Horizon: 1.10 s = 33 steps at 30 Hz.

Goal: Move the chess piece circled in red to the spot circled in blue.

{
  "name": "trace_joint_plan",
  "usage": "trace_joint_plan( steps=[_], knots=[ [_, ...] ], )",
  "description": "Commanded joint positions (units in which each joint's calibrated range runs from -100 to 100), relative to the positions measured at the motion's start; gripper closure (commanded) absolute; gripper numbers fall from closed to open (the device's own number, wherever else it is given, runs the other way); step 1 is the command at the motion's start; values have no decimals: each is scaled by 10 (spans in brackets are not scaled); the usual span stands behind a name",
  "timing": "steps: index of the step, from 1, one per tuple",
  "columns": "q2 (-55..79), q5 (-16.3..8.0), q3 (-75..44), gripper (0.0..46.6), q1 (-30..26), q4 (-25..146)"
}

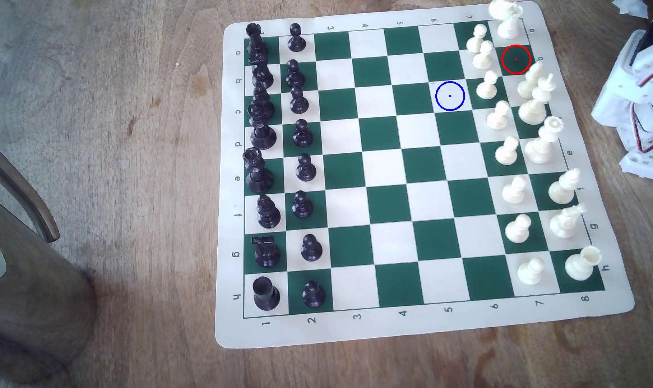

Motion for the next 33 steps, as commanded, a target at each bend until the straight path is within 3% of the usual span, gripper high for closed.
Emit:
trace_joint_plan(
  steps=[1,11,21,33],
  knots=[
    [5,-23,-41,464,-38,-22],
    [140,-67,-18,464,-108,-103],
    [158,-64,113,464,-91,-188],
    [188,-66,136,464,-78,-257]
  ],
)
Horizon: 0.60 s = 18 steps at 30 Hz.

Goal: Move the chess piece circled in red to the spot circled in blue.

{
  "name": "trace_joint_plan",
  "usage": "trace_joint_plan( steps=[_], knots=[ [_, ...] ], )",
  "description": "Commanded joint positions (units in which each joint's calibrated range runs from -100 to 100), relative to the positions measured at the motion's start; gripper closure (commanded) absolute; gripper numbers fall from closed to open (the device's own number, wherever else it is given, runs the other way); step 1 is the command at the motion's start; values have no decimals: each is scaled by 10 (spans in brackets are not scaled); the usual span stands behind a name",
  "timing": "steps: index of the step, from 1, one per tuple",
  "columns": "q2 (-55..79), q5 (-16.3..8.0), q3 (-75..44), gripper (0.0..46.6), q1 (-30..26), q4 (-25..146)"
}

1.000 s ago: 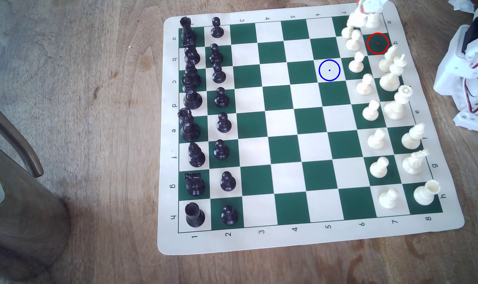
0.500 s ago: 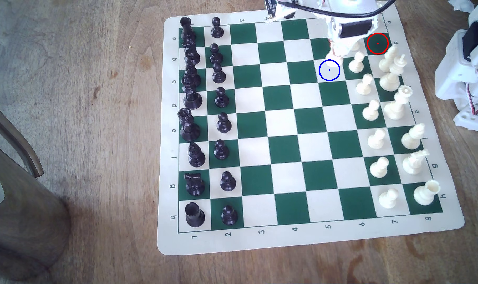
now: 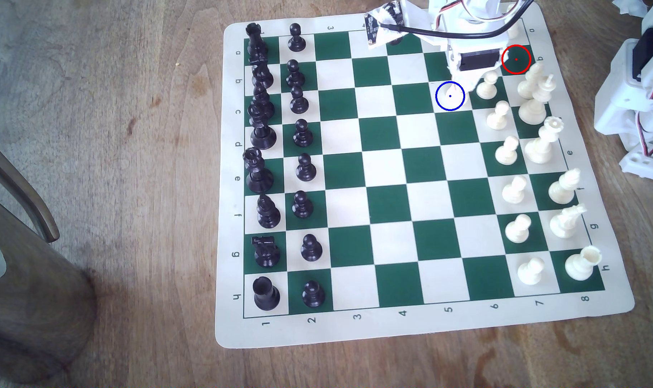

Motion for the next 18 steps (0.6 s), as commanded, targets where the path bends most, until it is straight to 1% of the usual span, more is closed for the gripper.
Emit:
trace_joint_plan(
  steps=[1,8,9,11,12,15,18],
  knots=[
    [-3,-1,-7,464,5,-15],
    [-2,-2,-6,464,8,-24],
    [-3,-2,-4,441,9,-24],
    [-15,0,15,365,16,-39],
    [-18,0,21,356,19,-45],
    [-30,1,23,354,27,-50],
    [-71,-2,11,349,33,-43]
  ],
)
